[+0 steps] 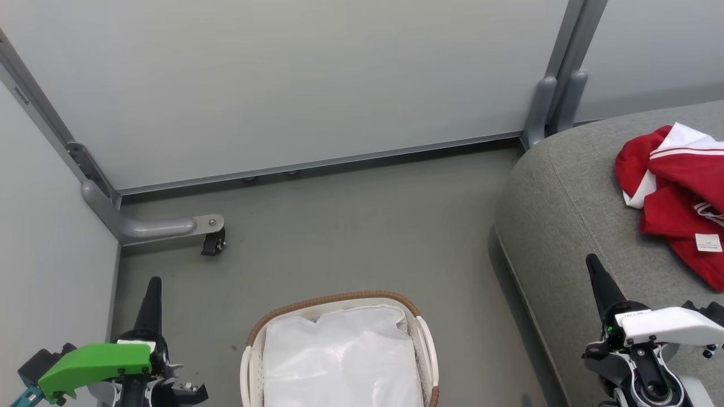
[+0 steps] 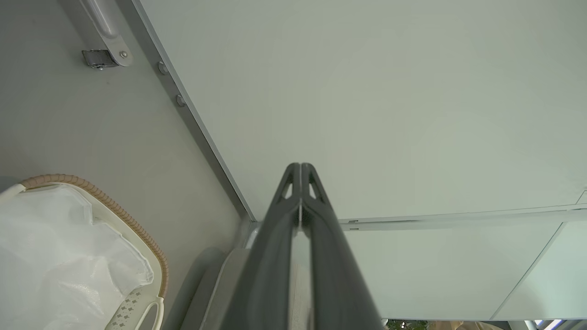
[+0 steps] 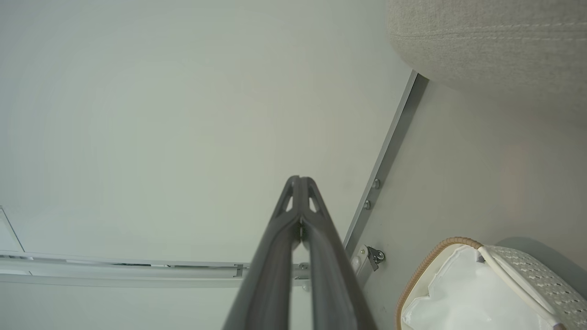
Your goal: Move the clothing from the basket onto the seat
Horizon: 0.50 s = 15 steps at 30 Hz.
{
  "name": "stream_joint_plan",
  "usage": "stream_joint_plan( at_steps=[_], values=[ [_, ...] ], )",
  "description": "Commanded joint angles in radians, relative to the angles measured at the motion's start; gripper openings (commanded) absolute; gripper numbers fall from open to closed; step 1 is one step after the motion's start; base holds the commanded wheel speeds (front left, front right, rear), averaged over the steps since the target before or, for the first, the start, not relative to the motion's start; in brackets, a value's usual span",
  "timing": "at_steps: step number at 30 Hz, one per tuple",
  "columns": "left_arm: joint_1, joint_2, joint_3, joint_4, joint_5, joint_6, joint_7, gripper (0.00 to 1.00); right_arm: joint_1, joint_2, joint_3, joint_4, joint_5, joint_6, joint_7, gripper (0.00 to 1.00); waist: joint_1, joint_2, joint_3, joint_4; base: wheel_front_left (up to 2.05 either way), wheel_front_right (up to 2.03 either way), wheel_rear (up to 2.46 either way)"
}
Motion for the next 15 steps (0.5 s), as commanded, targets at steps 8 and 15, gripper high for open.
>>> stream_joint_plan(
  at_steps=[8, 15],
  values=[
    [-0.026, 0.008, 0.009, -0.013, -0.071, -0.009, 0.019, 0.0, 0.011, -0.003, -0.008, -0.016, 0.075, 0.0, 0.019, 0.0, 0.0, -0.0001, -0.002, 0.002, 0.0, 0.0, 0.0],
    [-0.03, 0.008, 0.011, -0.017, -0.116, -0.012, 0.033, 0.0, 0.013, -0.002, -0.012, -0.021, 0.124, 0.0, 0.033, 0.0, 0.0, -0.0001, -0.003, 0.004, 0.0, 0.0, 0.0]
  ],
)
